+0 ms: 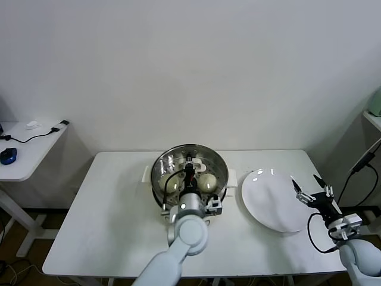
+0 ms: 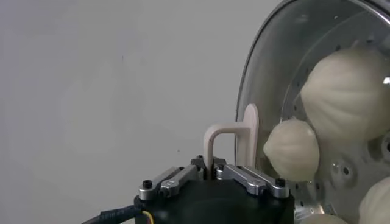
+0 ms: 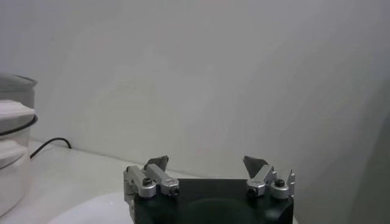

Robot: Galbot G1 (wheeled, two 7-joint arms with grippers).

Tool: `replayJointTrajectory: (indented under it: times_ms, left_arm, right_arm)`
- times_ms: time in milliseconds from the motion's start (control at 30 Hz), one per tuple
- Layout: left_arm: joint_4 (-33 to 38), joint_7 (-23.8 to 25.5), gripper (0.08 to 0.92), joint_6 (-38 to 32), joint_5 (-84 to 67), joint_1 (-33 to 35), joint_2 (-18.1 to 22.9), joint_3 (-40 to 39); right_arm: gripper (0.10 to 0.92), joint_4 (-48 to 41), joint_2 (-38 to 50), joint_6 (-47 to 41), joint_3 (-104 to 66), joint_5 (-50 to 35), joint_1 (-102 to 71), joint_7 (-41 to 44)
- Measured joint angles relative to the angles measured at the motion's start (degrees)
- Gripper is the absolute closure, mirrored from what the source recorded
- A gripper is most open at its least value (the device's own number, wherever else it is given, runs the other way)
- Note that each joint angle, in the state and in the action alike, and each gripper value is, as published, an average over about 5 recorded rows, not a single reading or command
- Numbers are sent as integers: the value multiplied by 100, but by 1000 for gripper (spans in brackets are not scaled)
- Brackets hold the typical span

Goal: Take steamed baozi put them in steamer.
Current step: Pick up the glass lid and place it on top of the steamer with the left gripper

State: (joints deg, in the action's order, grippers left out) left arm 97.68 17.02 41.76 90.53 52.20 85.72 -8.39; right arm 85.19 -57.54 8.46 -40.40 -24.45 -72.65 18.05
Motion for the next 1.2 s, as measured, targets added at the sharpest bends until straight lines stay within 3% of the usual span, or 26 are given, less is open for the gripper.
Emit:
replayJointTrajectory:
  times_ms: [533, 867, 1200]
  left_arm:
    - [39, 70, 828, -116, 96, 28, -71, 45]
    - [354, 300, 551, -51, -14, 30, -255, -19]
    - [1054, 369, 265, 42, -448, 247, -724, -49]
  right_arm:
    - [203, -5, 23, -7, -54, 2, -21, 34]
    - [203, -6, 32, -34, -65, 12, -10, 38]
    - [203, 5, 33, -112, -126, 8, -14, 20]
